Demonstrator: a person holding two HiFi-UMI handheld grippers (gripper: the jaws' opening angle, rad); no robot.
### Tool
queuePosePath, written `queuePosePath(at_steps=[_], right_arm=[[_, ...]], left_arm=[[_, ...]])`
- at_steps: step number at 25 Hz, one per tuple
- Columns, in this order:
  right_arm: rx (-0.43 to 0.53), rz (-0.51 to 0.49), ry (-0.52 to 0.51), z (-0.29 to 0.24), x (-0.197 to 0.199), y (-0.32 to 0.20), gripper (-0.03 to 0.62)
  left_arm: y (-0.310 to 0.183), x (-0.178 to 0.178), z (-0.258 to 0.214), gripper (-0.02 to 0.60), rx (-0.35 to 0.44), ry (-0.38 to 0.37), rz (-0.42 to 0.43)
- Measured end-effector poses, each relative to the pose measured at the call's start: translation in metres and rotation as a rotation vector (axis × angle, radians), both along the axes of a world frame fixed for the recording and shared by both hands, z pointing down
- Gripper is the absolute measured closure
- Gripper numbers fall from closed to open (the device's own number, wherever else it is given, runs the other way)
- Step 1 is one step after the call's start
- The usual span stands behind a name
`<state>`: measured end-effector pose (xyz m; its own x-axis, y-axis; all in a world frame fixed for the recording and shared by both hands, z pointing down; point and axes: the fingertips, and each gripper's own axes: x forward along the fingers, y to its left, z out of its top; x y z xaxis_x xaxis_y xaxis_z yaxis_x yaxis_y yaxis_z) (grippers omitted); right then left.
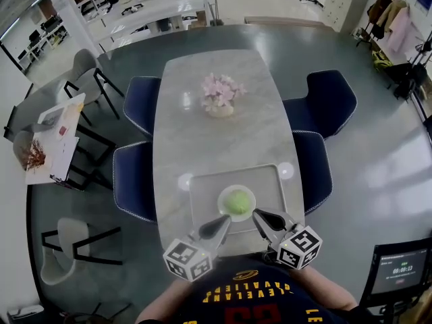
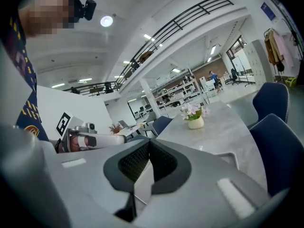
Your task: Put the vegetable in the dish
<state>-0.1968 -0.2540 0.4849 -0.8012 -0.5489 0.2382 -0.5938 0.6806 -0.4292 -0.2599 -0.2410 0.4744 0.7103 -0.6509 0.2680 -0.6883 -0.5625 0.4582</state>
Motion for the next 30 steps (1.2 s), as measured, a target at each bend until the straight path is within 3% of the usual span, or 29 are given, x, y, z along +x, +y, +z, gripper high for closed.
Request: queuePosePath(at_steps=[12, 30], right_arm=[[0.055, -0.040, 0.017, -0.0069, -0.0050, 0.0074, 0.588], [0.056, -0.031, 0.025, -0.0035, -0.0008, 0.0090, 0.588]], left_arm=[[0.0021, 0.0030, -0.0005, 0.580, -0.001, -0.014, -0.022], [0.0018, 0.0049, 0.0017, 0.580, 0.005, -0.033, -0.028]])
